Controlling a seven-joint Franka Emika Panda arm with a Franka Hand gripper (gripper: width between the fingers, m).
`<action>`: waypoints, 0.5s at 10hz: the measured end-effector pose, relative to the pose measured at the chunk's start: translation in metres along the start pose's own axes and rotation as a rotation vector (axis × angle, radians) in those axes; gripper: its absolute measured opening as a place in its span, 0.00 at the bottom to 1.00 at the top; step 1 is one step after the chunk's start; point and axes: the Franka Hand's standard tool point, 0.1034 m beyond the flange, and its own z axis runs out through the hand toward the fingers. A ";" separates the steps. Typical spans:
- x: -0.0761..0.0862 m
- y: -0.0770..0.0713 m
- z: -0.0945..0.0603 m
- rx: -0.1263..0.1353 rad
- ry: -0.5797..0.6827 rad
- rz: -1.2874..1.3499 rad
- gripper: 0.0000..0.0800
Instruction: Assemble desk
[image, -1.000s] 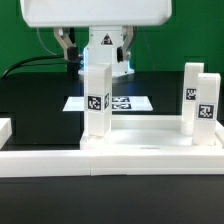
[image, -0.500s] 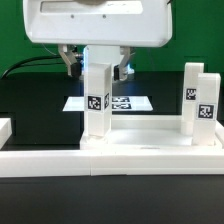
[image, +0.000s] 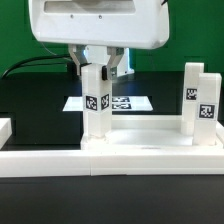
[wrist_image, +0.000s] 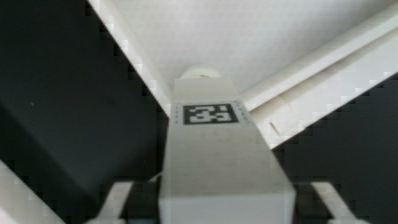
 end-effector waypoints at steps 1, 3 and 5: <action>0.000 0.000 0.000 0.000 0.000 0.049 0.36; 0.002 0.002 0.002 0.005 0.004 0.301 0.36; 0.004 0.002 0.001 0.034 0.006 0.572 0.36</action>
Offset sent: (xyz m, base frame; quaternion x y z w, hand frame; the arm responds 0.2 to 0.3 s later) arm -0.0086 0.0043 -0.0174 0.0057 -0.0252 0.3014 0.9531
